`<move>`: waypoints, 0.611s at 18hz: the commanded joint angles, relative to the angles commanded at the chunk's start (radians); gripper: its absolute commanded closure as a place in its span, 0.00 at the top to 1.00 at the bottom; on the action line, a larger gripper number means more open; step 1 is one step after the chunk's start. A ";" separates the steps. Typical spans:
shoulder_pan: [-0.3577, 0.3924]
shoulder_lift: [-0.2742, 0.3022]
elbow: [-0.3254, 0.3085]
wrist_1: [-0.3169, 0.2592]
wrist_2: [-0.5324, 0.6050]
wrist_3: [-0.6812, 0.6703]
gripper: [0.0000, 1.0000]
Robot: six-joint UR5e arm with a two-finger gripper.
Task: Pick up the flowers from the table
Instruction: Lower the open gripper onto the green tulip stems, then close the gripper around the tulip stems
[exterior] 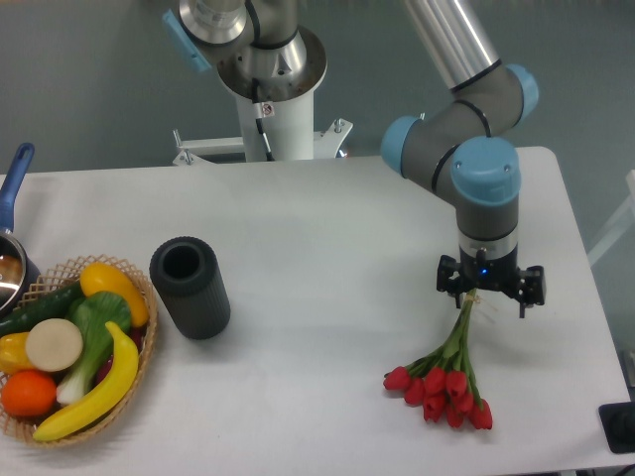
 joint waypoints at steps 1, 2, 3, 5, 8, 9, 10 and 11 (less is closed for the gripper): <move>-0.006 -0.015 0.003 0.000 0.000 0.000 1.00; -0.008 -0.023 0.006 0.000 -0.002 0.000 1.00; -0.009 -0.031 0.006 0.000 -0.002 0.000 1.00; -0.009 -0.037 0.008 -0.002 -0.002 0.000 1.00; -0.011 -0.058 0.031 0.000 0.000 0.000 1.00; -0.017 -0.069 0.037 0.002 0.002 0.000 1.00; -0.025 -0.078 0.046 0.000 0.002 0.000 1.00; -0.026 -0.092 0.055 0.002 0.002 0.000 1.00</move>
